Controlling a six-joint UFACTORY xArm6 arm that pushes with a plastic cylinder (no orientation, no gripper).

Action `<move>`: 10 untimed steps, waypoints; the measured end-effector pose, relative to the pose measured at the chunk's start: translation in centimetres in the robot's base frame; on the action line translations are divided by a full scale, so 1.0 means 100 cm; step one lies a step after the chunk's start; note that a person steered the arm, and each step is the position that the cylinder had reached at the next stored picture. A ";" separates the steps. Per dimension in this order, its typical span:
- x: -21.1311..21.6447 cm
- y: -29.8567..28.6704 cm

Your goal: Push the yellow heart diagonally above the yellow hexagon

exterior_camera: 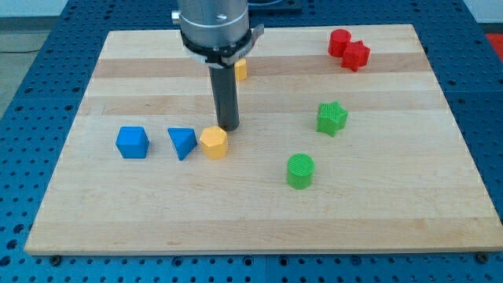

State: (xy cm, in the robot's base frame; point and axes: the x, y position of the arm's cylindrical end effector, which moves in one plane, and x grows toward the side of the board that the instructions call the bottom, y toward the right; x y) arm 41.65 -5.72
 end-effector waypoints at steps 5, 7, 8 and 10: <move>-0.129 0.034; -0.123 0.062; -0.121 0.080; -0.118 0.103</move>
State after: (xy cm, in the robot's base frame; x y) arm 29.84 4.61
